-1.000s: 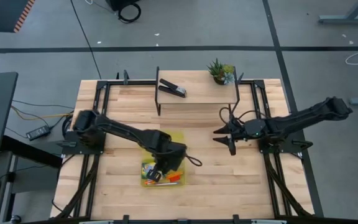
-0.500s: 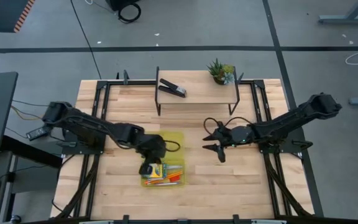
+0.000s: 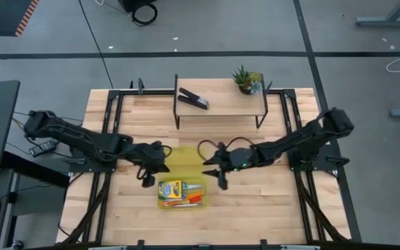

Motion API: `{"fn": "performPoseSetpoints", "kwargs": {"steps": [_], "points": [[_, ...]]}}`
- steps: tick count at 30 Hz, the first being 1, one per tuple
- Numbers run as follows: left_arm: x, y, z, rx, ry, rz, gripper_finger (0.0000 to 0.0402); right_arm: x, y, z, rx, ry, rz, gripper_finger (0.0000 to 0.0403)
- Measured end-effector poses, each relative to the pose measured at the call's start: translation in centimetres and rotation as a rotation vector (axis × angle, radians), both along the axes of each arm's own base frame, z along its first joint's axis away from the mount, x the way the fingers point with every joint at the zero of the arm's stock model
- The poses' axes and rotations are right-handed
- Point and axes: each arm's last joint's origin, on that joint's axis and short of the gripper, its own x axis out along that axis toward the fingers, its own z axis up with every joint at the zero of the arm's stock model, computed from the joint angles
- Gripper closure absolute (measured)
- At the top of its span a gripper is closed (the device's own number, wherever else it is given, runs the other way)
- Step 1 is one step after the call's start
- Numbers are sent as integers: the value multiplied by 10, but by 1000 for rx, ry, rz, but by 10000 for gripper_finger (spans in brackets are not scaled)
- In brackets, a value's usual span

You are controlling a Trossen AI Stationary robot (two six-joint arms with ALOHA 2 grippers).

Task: Pack school essentials
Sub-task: Put the crayon box into the yellow supply box

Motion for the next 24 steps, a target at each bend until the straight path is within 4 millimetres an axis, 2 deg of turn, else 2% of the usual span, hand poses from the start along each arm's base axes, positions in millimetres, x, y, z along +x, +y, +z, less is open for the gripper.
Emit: {"fn": "performPoseSetpoints", "kwargs": {"steps": [11,19,24], "points": [[-46,8,5,-1,-168,-2,396,65,39,-11,47,41,34,226],[-73,15,2,-12,-254,5,398,91,67,-27,39,134,67,226],[-88,21,1,-54,-316,58,394,97,77,-40,13,206,46,226]]}}
